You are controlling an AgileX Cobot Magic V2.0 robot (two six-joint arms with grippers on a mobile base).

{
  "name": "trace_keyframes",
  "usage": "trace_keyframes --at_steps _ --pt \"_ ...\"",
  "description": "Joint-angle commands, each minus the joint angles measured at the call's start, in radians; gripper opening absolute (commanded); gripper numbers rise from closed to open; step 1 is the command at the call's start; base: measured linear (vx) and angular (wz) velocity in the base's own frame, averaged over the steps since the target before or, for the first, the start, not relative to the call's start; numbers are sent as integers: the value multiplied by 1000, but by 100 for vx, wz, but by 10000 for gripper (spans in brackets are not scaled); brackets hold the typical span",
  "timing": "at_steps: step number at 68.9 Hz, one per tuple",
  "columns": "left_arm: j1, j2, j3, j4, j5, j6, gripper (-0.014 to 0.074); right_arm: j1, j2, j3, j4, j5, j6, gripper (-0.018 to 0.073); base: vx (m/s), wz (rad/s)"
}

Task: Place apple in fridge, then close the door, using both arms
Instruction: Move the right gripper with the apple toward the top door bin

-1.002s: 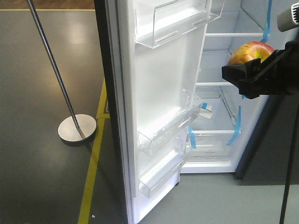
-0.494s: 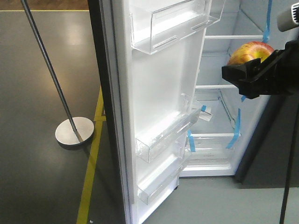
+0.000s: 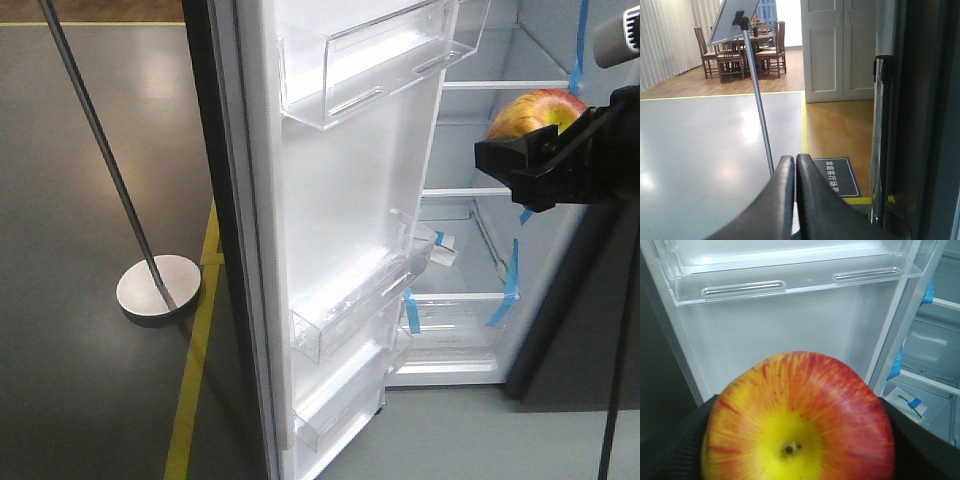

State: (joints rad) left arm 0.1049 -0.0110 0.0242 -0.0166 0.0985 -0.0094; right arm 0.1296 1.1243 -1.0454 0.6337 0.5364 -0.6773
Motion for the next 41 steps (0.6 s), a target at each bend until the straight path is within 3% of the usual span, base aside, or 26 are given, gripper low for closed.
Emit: trace_keyframes --at_steps 1,41 --pt "-8 -14 -20 -10 -73 -8 -8 -2 -22 -28 21 -61 -7 57 4 1" --pt "-8 -14 -20 -10 -73 -8 -8 -2 -22 -28 21 -61 -7 57 4 1"
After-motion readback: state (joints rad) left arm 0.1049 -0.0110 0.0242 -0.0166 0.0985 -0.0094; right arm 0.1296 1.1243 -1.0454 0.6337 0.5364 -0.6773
